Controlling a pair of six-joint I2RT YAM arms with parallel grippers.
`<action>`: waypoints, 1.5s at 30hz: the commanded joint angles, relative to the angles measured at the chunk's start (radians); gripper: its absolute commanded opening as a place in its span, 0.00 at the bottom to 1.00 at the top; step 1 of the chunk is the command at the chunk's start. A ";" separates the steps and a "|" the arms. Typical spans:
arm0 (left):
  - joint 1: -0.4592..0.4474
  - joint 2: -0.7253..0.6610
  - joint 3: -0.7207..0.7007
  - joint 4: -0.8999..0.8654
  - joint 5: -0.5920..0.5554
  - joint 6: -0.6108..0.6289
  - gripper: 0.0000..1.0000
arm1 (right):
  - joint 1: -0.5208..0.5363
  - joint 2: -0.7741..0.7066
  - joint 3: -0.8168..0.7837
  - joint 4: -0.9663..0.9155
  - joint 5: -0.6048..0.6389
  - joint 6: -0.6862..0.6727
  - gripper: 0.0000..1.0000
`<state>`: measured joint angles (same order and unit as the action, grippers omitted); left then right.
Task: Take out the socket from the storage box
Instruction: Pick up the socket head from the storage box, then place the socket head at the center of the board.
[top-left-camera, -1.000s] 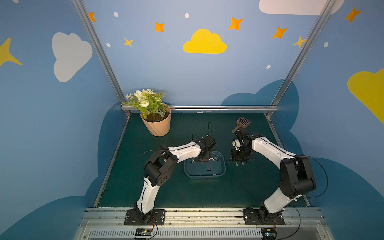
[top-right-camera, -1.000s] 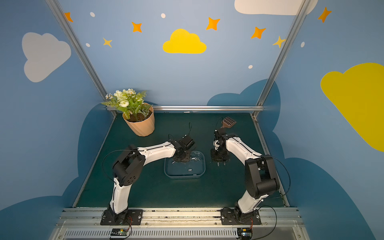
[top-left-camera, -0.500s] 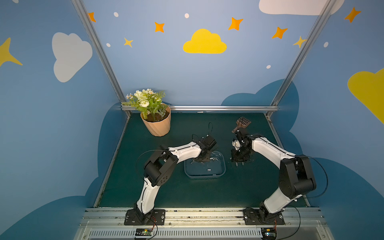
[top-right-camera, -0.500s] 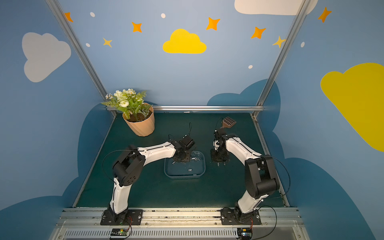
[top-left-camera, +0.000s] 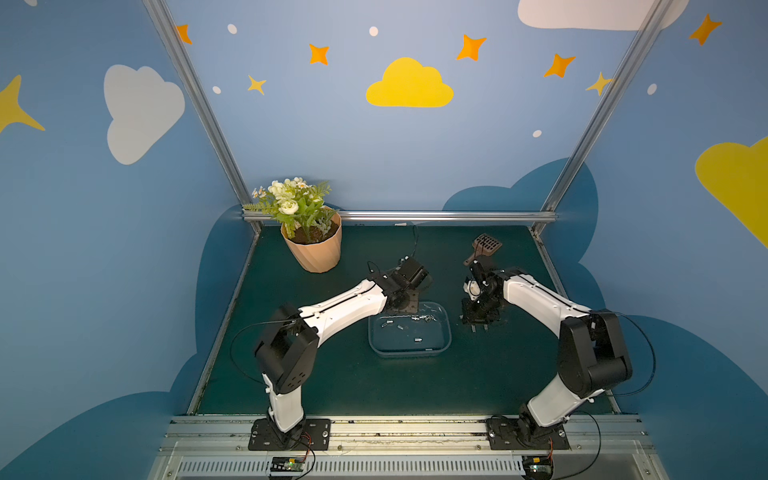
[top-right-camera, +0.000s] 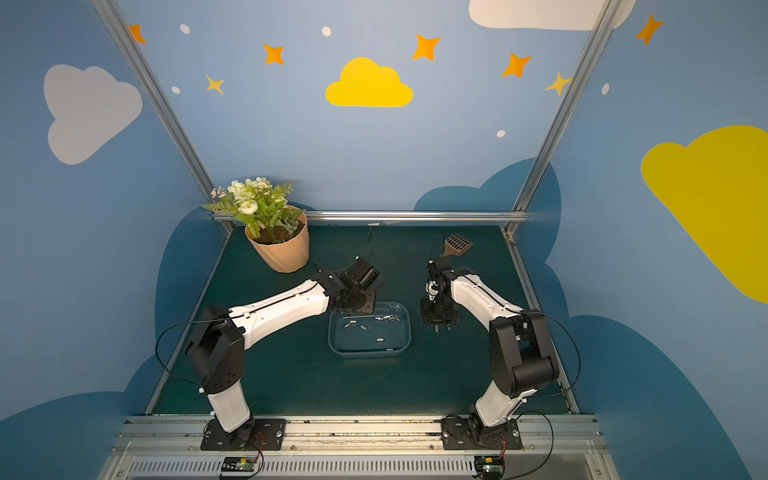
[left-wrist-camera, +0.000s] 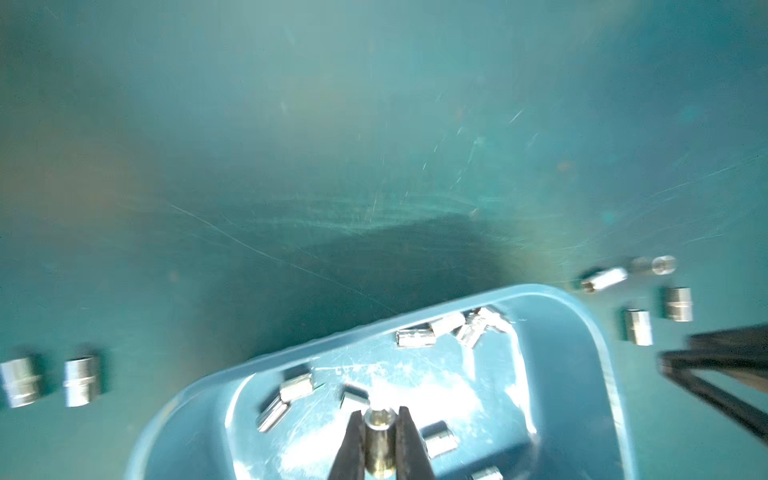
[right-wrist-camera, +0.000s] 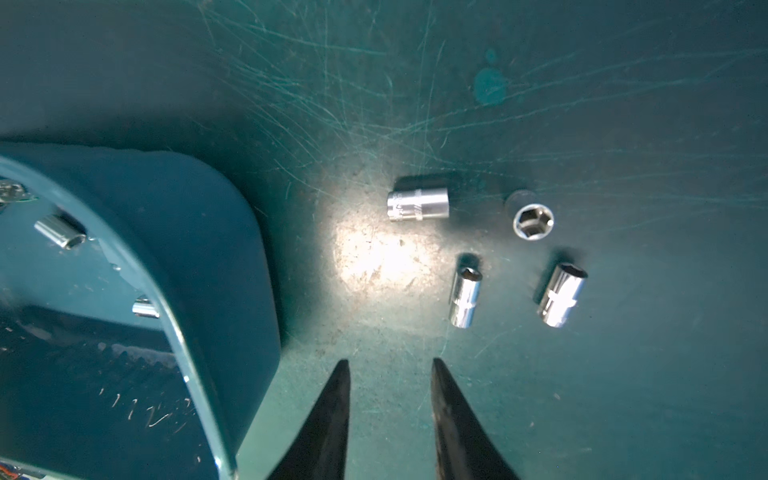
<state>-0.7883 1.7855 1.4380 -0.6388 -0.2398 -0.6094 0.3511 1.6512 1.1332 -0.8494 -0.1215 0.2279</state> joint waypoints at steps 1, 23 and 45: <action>0.007 -0.064 -0.031 -0.041 -0.045 0.012 0.10 | 0.006 -0.001 0.001 -0.003 -0.007 -0.002 0.33; 0.319 -0.114 -0.256 -0.017 0.070 0.099 0.12 | 0.035 0.009 0.023 -0.015 0.005 0.005 0.32; 0.345 0.120 -0.176 -0.040 0.160 0.134 0.13 | 0.042 -0.002 0.018 -0.025 0.025 0.005 0.32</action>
<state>-0.4469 1.8977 1.2484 -0.6579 -0.0959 -0.4850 0.3862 1.6531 1.1351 -0.8505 -0.1120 0.2287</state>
